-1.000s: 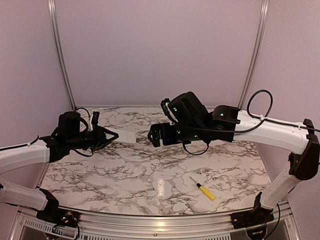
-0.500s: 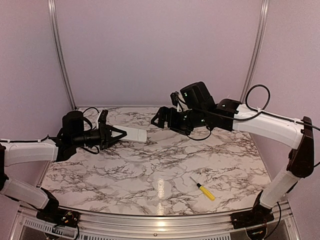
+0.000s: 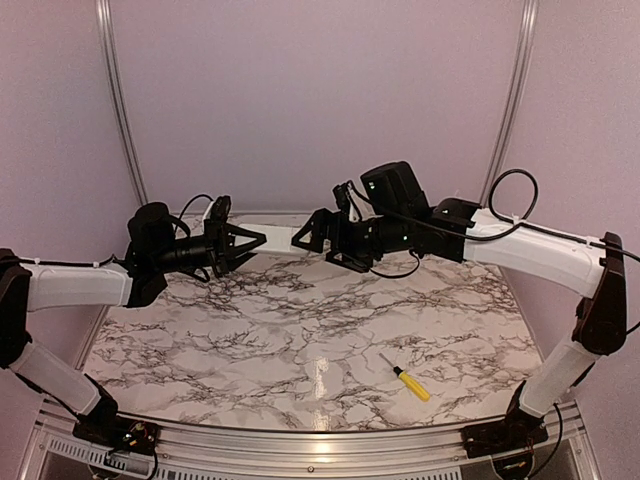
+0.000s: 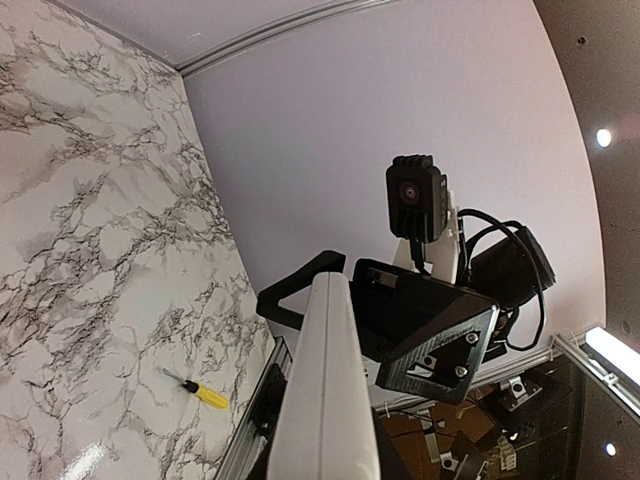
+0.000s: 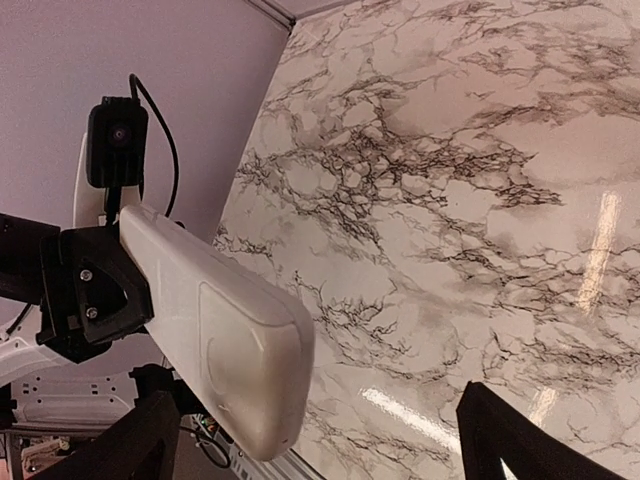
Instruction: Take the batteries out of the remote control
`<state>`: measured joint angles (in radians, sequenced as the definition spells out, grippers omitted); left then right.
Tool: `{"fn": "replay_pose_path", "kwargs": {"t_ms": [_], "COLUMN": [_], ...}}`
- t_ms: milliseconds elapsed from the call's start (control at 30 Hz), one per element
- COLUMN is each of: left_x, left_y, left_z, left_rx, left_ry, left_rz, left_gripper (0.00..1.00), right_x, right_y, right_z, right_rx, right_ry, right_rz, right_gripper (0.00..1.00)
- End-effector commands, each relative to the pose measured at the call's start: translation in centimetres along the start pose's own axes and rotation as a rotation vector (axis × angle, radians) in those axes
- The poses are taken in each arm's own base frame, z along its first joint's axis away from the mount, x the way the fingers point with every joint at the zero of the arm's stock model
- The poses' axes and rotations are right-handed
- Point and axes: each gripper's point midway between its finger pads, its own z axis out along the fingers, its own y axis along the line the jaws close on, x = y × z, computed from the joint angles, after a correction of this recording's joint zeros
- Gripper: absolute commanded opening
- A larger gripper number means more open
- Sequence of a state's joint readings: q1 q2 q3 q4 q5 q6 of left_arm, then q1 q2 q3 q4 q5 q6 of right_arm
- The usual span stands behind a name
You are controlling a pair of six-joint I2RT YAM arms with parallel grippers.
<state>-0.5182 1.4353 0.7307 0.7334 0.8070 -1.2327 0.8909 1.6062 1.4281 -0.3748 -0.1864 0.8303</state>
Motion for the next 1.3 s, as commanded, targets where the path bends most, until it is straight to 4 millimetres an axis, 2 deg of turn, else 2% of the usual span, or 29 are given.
{"fn": "replay_pose_path", "kwargs": {"t_ms": [0,200,467,633,800,1267], "left_x": [-1.2,-1.3,-1.5,-1.0,-0.7,-0.7], "left_y": [-2.4,-4.0,-3.1,-2.4,-1.6,-1.9], "left_z": [0.1,-0.2,0.5,1.0,1.5,2.5], "left_rx": [0.08,0.247,0.189,0.132,0.092,0.094], "left_ry": [-0.024,-0.041,-0.027,0.007,0.024,0.033], "left_rz": [-0.004,-0.07,-0.059,-0.052,-0.06,-0.051], "left_gripper": [0.0,0.0,0.0,0.0,0.0,0.0], "right_x": [-1.2,-1.6,-2.2,-3.0,-3.4,-3.0], "right_y": [1.2,2.9,3.3,2.3,2.6,2.9], "right_z": [-1.2,-1.7,-2.1,-2.2,-2.5,-1.7], "right_rx": [-0.05,-0.122,-0.123,-0.111,-0.131,-0.151], "right_ry": [-0.019,-0.018,-0.036,-0.051,-0.057,-0.026], "right_rz": [0.026,0.033,0.047,0.117,0.121,0.121], "right_gripper": [0.95,0.95,0.92,0.82,0.74,0.59]}}
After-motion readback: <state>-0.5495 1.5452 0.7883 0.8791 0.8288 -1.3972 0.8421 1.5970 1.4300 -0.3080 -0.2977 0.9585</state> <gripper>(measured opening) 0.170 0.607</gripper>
